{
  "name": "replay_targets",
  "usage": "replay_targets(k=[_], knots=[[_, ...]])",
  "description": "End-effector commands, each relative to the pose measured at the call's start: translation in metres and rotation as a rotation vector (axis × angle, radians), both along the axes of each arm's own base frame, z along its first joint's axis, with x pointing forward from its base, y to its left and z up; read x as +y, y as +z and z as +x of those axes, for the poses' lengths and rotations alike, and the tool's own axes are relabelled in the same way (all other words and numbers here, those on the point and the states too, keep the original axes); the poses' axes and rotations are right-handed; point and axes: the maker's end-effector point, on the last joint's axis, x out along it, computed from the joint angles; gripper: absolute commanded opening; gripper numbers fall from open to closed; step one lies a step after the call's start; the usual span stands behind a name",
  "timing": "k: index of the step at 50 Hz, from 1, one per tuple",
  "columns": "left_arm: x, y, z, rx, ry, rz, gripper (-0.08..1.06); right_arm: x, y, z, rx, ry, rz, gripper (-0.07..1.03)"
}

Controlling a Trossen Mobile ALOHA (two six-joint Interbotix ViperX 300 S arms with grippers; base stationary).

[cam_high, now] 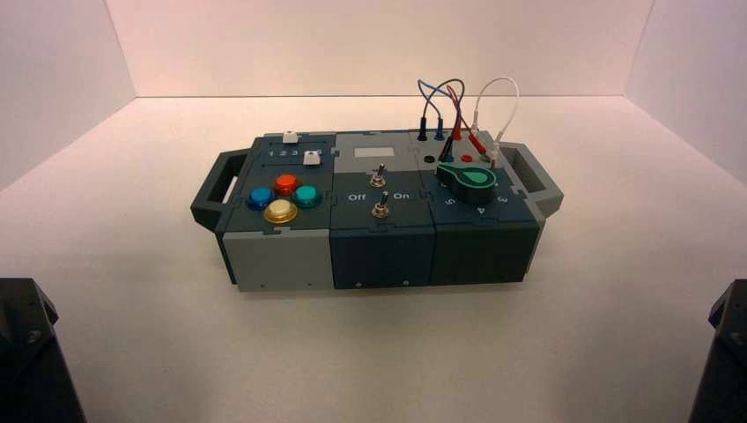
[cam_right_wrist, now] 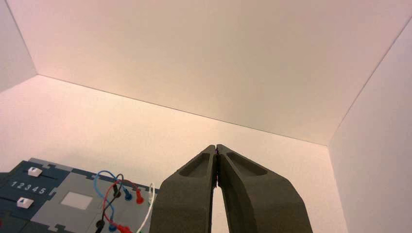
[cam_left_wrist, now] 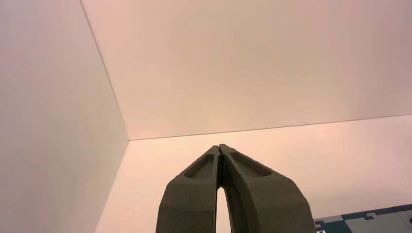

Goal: Move the top slider to position 1.

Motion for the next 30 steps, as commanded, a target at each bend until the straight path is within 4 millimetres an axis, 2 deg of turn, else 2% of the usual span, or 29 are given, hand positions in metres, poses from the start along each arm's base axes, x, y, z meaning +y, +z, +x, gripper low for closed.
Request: replay_targets(k=[1,23,30], knots=[[0.001,0.006,0.002,-0.013,0.002,0.007,-0.03,0.0,0.009,0.003,-0.018,-0.004,0.005,-0.02],[0.001,0.002,0.002,0.019,0.002,0.013,-0.03,0.001,0.004,0.004,0.007,-0.003,0.003,-0.02],[-0.001,-0.006,0.003,0.087,-0.003,0.016,-0.03,0.002,-0.002,0.008,0.063,-0.001,0.0,-0.02]])
